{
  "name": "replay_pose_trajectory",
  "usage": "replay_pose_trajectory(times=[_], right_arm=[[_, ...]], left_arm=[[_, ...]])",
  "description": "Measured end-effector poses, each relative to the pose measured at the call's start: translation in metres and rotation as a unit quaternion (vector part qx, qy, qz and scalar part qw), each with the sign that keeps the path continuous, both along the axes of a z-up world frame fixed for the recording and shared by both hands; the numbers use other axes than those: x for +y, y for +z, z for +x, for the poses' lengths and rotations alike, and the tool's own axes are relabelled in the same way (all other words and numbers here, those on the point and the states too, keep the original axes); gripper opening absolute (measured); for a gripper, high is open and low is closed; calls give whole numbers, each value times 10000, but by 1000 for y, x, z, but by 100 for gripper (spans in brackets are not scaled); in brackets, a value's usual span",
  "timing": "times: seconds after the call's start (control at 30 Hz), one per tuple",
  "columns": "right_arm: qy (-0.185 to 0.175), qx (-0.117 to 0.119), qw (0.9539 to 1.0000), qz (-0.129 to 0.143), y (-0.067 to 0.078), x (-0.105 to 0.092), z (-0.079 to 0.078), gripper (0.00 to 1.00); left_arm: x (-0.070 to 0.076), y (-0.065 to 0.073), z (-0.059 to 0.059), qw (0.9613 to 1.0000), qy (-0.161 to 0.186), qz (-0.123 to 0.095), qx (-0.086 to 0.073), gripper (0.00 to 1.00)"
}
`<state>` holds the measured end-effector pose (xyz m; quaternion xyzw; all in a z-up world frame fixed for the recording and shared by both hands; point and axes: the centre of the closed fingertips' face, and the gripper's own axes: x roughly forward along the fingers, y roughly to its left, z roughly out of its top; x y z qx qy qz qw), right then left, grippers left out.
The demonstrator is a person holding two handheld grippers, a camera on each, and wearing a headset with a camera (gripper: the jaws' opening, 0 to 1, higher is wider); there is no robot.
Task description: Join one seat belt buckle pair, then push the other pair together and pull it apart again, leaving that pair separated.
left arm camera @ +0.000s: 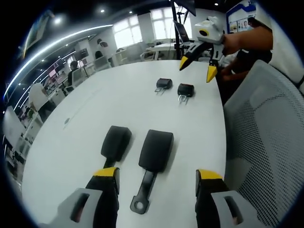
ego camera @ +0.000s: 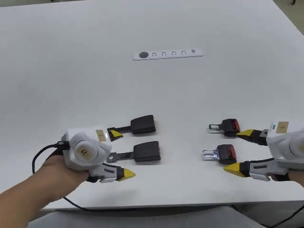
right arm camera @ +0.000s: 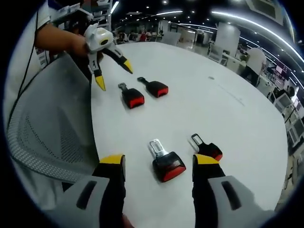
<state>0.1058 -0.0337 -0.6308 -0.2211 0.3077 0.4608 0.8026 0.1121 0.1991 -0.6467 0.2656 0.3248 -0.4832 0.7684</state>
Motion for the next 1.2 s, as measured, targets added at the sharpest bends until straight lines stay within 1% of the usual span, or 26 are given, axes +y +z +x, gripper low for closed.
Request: replay_pose_trajectory(times=[0.03, 0.07, 0.1, 0.13, 0.17, 0.2, 0.23, 0.3, 0.33, 0.37, 0.4, 0.47, 0.53, 0.63, 0.67, 0.77, 0.9, 0.93, 0.97, 1.0, 1.03, 1.07, 1.1, 1.13, 1.17, 1.2], right_arm=[[60, 50, 10000, -33, -6, 0, 2, 53], [103, 61, 9999, -51, -8, 0, 3, 51], [153, 76, 9998, -114, -9, 1, 4, 51], [203, 89, 9996, -147, -11, 1, 5, 50], [249, 117, 9994, -195, -17, 1, 6, 49], [314, 152, 9991, -247, -20, 1, 7, 48], [365, 166, 9988, -287, -16, 2, 6, 47], [517, 213, 9975, -435, -22, 1, 7, 47], [579, 189, 9969, -507, -24, 1, 9, 47], [613, 214, 9964, -541, -24, 0, 8, 47], [646, 248, 9959, -577, -28, -1, 10, 46], [674, 265, 9954, -626, -33, -2, 12, 45], [724, 326, 9947, -657, -40, -4, 16, 44], [879, 464, 9922, -748, -44, -3, 11, 42], [914, 472, 9916, -786, -46, -4, 10, 43], [1015, 507, 9899, -853, -49, -5, 11, 44], [1119, 586, 9873, -969, -53, -7, 10, 43], [1142, 606, 9866, -994, -54, -7, 10, 42], [1150, 629, 9861, -1025, -57, -9, 12, 41], [1155, 656, 9856, -1045, -57, -9, 13, 41], [1169, 683, 9847, -1093, -57, -10, 12, 39], [1194, 724, 9829, -1203, -61, -13, 13, 37], [1220, 753, 9820, -1233, -63, -14, 13, 35], [1194, 832, 9829, -1126, -62, -13, 13, 34], [1212, 834, 9825, -1139, -61, -13, 14, 34], [1172, 864, 9834, -1084, -61, -12, 15, 34]], left_arm=[[0, -5, 3, 9999, 102, 38, 86, 63], [-3, -6, 6, 10000, 52, 21, 7, 62], [-5, -8, 9, 10000, 37, 34, -27, 62], [-7, -11, 10, 10000, 32, 41, -19, 62], [-9, -13, 12, 10000, 16, 50, 0, 60], [-11, -14, 13, 10000, -39, 63, -11, 59], [-13, -15, 14, 9999, -124, 108, -49, 57], [-17, -17, 16, 9995, -240, 183, -94, 52], [-17, -21, 19, 9993, -284, 212, -86, 50], [-18, -22, 19, 9992, -313, 224, -51, 48], [-21, -21, 18, 9991, -358, 235, 26, 47], [-22, -24, 19, 9989, -385, 256, 45, 46], [-22, -29, 21, 9986, -440, 283, 115, 44], [-23, -31, 24, 9980, -526, 310, 141, 41], [-27, -28, 23, 9981, -516, 270, 203, 41], [-32, -26, 23, 9976, -612, 265, 209, 41], [-32, -33, 26, 9962, -732, 374, 281, 38], [-32, -34, 25, 9961, -749, 363, 306, 36], [-34, -35, 23, 9956, -793, 301, 390, 35], [-34, -35, 23, 9956, -801, 314, 364, 35], [-34, -36, 22, 9951, -846, 323, 390, 35], [-33, -38, 24, 9950, -853, 326, 414, 35], [-33, -38, 24, 9948, -866, 315, 433, 35], [-35, -38, 24, 9944, -900, 319, 453, 34], [-35, -39, 23, 9935, -981, 352, 464, 34], [-34, -40, 23, 9929, -1025, 386, 472, 34]])
